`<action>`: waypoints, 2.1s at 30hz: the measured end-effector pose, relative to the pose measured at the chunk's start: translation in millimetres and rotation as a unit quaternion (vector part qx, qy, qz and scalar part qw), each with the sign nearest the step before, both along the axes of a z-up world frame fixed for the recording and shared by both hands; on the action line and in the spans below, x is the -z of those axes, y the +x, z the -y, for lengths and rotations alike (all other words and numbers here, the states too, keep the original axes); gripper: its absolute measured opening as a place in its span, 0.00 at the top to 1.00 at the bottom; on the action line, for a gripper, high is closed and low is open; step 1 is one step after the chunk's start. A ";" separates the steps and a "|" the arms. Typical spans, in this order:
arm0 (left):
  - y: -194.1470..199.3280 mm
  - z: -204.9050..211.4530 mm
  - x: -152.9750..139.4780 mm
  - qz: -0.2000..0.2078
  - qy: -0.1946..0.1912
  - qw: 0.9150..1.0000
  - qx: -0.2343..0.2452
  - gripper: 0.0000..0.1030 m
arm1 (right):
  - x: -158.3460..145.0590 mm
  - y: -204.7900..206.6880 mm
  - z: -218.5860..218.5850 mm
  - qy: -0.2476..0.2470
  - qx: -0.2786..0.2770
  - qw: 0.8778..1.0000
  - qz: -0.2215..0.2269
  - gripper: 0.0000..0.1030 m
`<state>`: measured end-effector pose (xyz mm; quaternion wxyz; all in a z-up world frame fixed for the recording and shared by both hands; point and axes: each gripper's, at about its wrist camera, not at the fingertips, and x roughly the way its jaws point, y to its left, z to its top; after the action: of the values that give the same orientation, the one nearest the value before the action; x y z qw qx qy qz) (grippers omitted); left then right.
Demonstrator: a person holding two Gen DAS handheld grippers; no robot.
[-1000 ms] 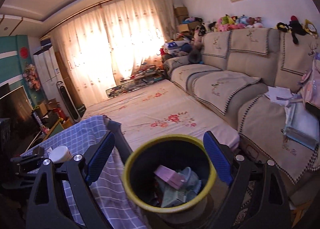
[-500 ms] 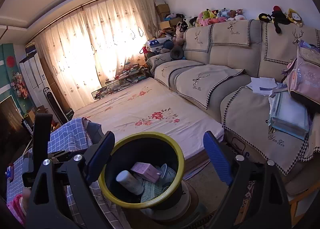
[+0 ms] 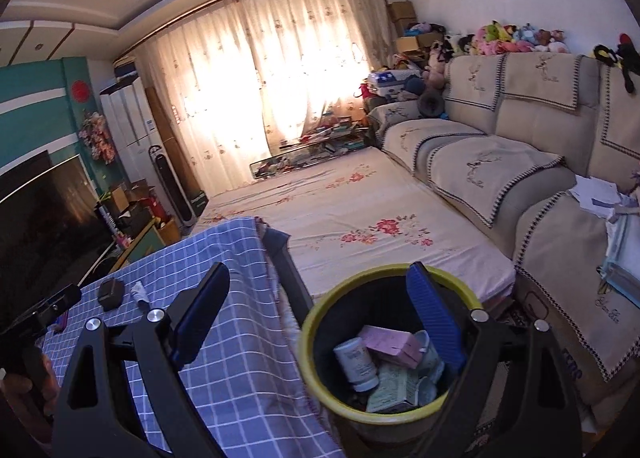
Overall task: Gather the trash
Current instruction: 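Reach the right gripper to the red-capped toothpaste tube and grasp it, then carry the toothpaste tube over the bin and open the right gripper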
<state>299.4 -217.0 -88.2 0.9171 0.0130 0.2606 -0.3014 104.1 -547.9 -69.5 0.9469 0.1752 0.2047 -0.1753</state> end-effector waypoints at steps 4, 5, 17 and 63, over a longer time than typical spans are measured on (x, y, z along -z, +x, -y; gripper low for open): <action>13.8 -82.8 13.1 0.016 0.032 0.995 -0.093 0.07 | -8.0 39.0 -43.3 -0.004 -0.058 0.998 -0.003 0.17; 18.2 -99.3 17.2 0.015 0.035 0.993 -0.112 0.07 | -8.8 49.7 -54.6 -0.003 -0.073 0.997 -0.005 0.17; 53.6 -179.7 62.3 -0.032 0.009 0.983 -0.181 0.07 | 24.0 207.4 -190.7 -0.054 -0.268 0.957 -0.097 0.17; 54.0 -173.9 70.1 -0.050 0.007 0.982 -0.182 0.07 | 65.4 207.4 -145.4 -0.046 -0.272 0.940 -0.201 0.83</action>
<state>353.4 -43.1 -158.4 0.9422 -0.0431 0.3068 -0.1277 311.6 -402.5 -134.9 0.9047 0.0308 0.4221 0.0480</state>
